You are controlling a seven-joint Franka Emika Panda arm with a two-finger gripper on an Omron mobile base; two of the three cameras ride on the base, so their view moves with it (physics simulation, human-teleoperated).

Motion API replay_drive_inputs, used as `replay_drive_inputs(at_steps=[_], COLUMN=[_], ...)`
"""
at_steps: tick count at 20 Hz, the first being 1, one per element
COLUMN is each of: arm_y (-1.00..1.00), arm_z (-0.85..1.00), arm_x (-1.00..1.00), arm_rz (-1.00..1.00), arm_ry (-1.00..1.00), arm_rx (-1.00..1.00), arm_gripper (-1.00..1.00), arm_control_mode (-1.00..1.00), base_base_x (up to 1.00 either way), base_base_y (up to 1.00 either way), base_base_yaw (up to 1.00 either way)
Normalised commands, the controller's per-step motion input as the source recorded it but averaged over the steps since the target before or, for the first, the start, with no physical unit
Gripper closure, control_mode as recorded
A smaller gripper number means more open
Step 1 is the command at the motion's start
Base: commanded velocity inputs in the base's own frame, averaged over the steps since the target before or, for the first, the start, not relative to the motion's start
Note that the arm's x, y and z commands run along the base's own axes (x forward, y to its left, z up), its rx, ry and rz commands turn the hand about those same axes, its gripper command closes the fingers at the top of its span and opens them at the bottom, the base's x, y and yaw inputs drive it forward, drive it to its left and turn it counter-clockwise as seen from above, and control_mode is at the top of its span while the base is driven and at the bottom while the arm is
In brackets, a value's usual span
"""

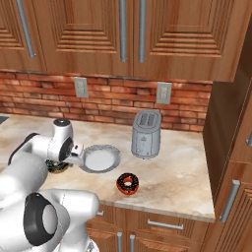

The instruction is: Place the pastries on the plates.

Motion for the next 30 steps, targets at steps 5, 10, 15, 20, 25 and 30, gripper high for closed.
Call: replay_drive_inputs(at_steps=[5, 10, 15, 20, 25, 30], arm_y=[0.30, 0.49, 0.47, 0.58, 0.29, 0.34], arm_z=[0.35, 0.51, 0.34, 0.02, 0.00, -0.15], arm_x=[0.25, 0.18, 0.08, 0.03, 0.03, 0.04], arm_rz=[0.00, 0.00, 0.00, 0.00, 0.00, 0.00], arm_ry=[-0.19, -0.16, -0.04, 0.00, -0.05, -0.01], arm_rx=[0.00, 0.00, 0.00, 0.00, 0.00, 0.00], arm_gripper=[1.00, 1.00, 1.00, 1.00, 1.00, 1.00], arm_control_mode=[-1.00, -1.00, -1.00, -1.00, -1.00, -1.00], base_base_x=[0.00, 0.00, 0.00, 0.00, 0.00, 0.00], base_base_y=[0.00, 0.00, 0.00, 0.00, 0.00, 0.00], base_base_yaw=[0.00, 0.00, 0.00, 0.00, 0.00, 0.00])
